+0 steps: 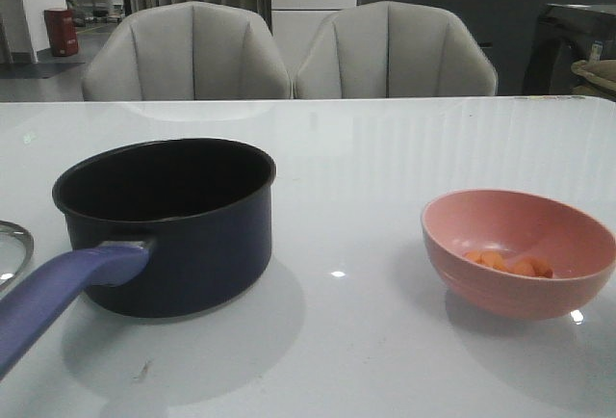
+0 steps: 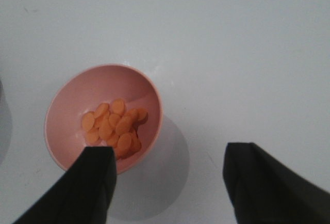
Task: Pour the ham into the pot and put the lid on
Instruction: 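Move the right gripper above the pink bowl, then lower the right gripper and grasp the pink bowl's rim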
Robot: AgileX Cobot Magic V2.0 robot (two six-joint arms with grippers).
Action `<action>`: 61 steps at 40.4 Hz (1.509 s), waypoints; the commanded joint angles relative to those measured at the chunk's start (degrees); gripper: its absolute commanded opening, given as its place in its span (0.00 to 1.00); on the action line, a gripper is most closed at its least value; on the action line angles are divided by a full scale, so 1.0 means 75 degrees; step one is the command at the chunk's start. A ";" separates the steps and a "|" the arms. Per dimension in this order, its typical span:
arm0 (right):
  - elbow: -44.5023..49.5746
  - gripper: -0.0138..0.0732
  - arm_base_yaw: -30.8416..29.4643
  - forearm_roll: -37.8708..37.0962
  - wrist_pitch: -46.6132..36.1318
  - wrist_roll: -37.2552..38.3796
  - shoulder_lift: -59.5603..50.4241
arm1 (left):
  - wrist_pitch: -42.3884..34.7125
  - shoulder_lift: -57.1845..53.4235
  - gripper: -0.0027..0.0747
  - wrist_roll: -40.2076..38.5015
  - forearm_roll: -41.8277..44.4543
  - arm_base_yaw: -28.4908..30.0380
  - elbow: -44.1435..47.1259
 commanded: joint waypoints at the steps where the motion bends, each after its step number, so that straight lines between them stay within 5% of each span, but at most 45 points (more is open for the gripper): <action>1: -0.0648 0.79 -0.0007 0.0203 0.0092 0.0019 0.0832 | -0.0594 0.0098 0.68 -0.0017 -0.0065 -0.0061 -0.0198; 13: -0.1797 0.79 -0.0186 0.0592 0.0639 -0.0523 0.2847 | -0.0594 0.0098 0.68 -0.0017 -0.0065 -0.0061 -0.0198; 26: -0.2643 0.79 -0.1274 0.3118 0.1270 -0.3008 0.4618 | -0.0580 0.0098 0.68 -0.0017 -0.0065 -0.0061 -0.0198; 47: -0.2746 0.79 -0.1243 0.3305 0.1089 -0.3726 0.6363 | -0.0580 0.0098 0.68 -0.0017 -0.0065 -0.0061 -0.0198; 51: -0.2746 0.71 -0.1243 0.3446 0.1009 -0.3923 0.6531 | -0.0580 0.0098 0.68 -0.0017 -0.0065 -0.0061 -0.0198; 58: -0.2802 0.31 -0.1243 0.3773 0.0858 -0.3977 0.6555 | -0.0580 0.0098 0.68 -0.0017 -0.0065 -0.0061 -0.0198; 61: -0.2905 0.34 -0.1243 0.3958 0.0978 -0.3977 0.6537 | -0.0580 0.0098 0.68 -0.0017 -0.0065 -0.0061 -0.0198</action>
